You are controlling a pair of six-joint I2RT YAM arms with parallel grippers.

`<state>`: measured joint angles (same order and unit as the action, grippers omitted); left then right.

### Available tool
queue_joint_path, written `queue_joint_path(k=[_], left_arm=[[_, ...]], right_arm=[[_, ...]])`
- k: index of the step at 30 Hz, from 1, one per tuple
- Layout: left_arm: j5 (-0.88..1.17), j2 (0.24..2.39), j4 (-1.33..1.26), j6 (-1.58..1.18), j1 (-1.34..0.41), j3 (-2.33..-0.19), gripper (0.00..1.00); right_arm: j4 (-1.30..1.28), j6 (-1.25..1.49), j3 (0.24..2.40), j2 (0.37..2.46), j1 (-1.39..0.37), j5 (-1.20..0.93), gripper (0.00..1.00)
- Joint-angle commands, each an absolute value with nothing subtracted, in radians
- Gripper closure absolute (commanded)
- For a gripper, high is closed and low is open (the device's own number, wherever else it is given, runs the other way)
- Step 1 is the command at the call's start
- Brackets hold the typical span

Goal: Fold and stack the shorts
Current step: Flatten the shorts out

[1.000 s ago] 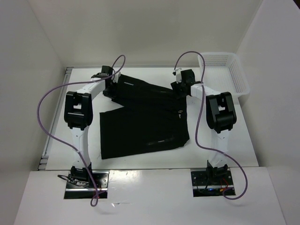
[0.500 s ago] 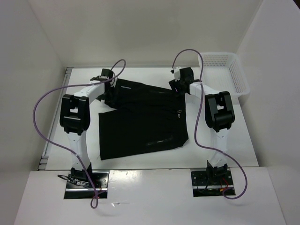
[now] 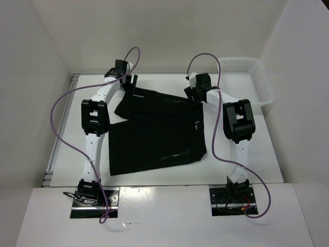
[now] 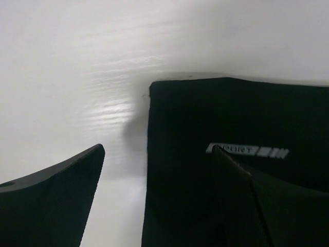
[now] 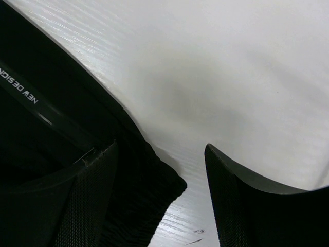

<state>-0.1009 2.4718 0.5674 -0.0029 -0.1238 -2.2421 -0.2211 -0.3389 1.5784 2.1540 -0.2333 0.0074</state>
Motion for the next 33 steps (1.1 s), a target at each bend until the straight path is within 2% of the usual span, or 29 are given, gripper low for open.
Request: queue_joint_path(k=[1,9,12,13,16,17,22,33], left_arm=[[-0.058,2.571,0.591,0.0,-0.121,-2.351,0.08],[-0.039,2.721,0.581,0.0,-0.121,-2.508,0.07],[0.011,2.743,0.607,0.0,-0.13,-2.532,0.15],[0.043,2.743,0.607,0.0,-0.14,-2.533,0.26],[0.102,2.752,0.634,0.0,-0.14,-2.533,0.43],[0.112,2.752,0.643,0.0,-0.15,-2.533,0.57],[0.124,2.752,0.643,0.0,-0.16,-2.542,1.0],[0.104,2.625,0.661,0.0,-0.16,-2.56,1.0]], right_arm=[[-0.178,-0.359,1.618,2.171,-0.241,0.032,0.27],[-0.198,-0.4,1.576,2.171,-0.241,0.021,0.27],[-0.219,-0.428,1.554,2.171,-0.241,0.021,0.27],[-0.219,-0.428,1.554,2.171,-0.241,0.021,0.27],[-0.283,-0.46,1.565,2.171,-0.241,-0.061,0.27],[-0.3,-0.489,1.578,2.171,-0.241,-0.11,0.28],[-0.388,-0.537,1.606,2.161,-0.241,-0.205,0.29],[-0.518,-0.538,1.655,2.097,-0.181,-0.419,0.3]])
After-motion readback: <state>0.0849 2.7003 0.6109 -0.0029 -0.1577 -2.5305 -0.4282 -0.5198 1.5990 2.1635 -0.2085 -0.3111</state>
